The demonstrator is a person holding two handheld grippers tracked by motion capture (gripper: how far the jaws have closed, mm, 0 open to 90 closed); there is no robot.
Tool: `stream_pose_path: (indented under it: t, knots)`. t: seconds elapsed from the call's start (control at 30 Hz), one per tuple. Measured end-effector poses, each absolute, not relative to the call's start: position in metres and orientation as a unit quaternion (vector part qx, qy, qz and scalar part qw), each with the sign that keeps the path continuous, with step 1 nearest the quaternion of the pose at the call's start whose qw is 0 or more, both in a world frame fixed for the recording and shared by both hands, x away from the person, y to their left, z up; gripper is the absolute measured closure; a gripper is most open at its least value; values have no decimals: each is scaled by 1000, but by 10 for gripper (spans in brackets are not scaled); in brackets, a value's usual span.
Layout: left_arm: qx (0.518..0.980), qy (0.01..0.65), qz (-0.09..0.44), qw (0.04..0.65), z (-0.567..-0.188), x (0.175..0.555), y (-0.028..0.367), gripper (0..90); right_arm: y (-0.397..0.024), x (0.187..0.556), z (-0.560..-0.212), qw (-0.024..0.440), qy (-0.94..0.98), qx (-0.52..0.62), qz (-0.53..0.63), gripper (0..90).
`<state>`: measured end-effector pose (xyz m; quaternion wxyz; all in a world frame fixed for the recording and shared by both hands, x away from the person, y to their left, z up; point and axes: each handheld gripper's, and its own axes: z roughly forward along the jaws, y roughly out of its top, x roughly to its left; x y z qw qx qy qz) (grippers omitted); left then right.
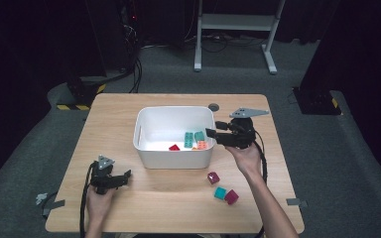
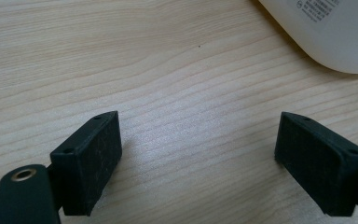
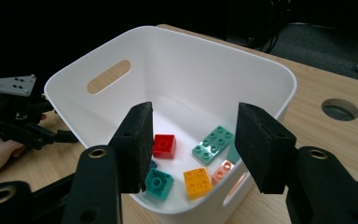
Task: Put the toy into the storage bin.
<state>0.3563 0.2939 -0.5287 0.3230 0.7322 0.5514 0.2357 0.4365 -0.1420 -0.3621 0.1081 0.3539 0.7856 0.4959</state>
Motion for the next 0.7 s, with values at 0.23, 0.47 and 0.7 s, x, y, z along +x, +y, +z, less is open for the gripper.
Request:
stream_pose_path:
  t: [0.23,0.47,0.7]
  knots:
    - [732,551,236,323,-529,356,294,147,-157,425,-364,120,775,360,505,413]
    - [732,551,236,323,-529,356,294,146,-171,411,-367,129,768,358,516,337]
    - [733,551,236,322,-529,356,294,147,-183,395,-377,140,761,365,519,303]
